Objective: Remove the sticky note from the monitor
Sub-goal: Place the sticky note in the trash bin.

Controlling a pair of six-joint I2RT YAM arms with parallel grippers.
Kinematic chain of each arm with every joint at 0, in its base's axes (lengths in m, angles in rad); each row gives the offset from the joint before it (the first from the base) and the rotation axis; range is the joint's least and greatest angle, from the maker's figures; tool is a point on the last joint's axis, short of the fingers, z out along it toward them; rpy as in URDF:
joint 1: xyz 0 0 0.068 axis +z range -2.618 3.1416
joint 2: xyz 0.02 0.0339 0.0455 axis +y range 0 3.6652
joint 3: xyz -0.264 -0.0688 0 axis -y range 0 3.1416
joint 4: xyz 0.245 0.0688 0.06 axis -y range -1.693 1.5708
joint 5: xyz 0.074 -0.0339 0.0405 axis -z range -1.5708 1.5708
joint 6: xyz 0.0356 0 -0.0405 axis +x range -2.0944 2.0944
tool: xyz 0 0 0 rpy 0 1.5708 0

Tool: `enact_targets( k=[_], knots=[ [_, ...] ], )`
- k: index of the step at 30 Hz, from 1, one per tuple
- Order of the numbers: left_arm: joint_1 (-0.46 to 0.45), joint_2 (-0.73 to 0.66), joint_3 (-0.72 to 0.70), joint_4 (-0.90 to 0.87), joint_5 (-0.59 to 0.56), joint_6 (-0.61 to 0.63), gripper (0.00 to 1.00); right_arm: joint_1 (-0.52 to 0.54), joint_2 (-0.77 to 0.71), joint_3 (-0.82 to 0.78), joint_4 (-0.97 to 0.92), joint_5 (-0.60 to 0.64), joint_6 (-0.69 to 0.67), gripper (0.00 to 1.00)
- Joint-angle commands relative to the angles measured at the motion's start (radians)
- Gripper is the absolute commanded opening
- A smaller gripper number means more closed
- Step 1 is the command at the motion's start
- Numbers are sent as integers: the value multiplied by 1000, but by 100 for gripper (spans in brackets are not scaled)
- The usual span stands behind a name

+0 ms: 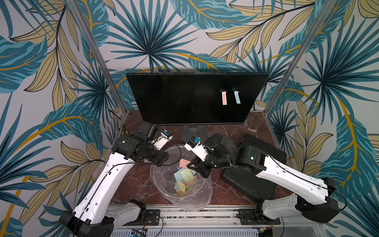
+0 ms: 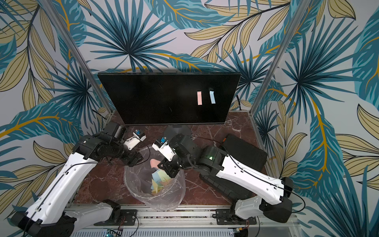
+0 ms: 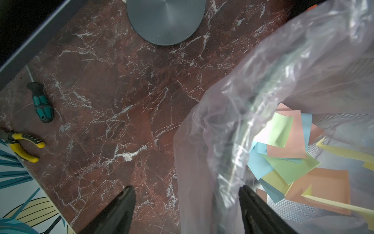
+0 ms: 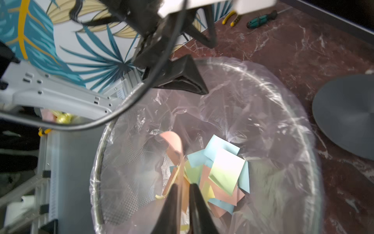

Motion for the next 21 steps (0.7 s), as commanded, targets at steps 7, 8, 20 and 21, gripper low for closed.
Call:
enact_targets(
  k=[7, 8, 20, 21],
  knots=[
    [-2, 0, 36, -6, 3, -5, 84, 33, 76, 2, 41, -4, -37, 63],
    [-2, -2, 36, -5, 3, -5, 85, 34, 76, 0, 51, 7, -36, 66],
    [-1, -43, 224, -102, 115, 75, 100, 29, 66, -20, 120, 55, -15, 70],
    [-2, -38, 250, -127, 135, 88, 100, 27, 62, -26, 127, 54, -12, 70]
  ],
)
